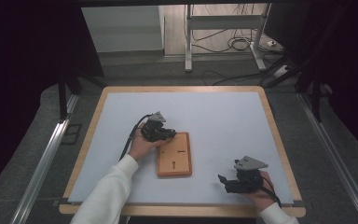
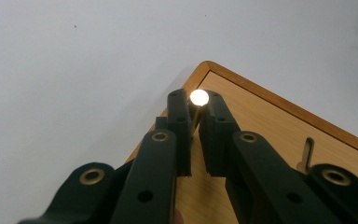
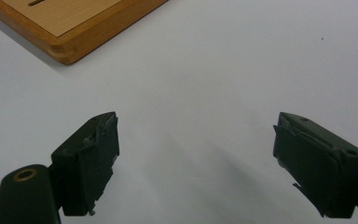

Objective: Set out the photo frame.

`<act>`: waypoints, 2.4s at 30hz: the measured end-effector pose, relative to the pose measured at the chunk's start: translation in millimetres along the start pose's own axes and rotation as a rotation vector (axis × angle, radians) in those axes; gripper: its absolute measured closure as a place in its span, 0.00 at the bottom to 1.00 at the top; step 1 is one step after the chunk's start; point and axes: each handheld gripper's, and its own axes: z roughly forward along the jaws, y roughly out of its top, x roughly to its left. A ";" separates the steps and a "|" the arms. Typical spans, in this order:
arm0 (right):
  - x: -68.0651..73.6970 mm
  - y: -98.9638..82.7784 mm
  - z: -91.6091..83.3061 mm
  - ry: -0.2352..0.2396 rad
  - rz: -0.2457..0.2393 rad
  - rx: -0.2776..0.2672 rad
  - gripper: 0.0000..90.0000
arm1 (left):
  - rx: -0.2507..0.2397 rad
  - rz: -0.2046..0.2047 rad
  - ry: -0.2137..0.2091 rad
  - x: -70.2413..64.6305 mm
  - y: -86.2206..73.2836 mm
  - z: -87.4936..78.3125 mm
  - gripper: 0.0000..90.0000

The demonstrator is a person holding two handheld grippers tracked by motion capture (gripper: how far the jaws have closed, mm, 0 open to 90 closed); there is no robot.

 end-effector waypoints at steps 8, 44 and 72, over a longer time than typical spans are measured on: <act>0.5 -0.2 0.6 0.003 -0.004 0.004 0.16 | 0.000 -0.001 -0.014 2.2 -0.8 0.1 0.92; 63.4 44.8 28.4 -0.054 -0.259 -0.053 0.09 | 0.045 -0.105 -0.110 19.5 7.4 1.3 0.92; 110.6 76.0 80.3 -0.142 -0.526 -0.006 0.30 | 0.052 -0.084 -0.048 14.8 10.8 2.3 0.94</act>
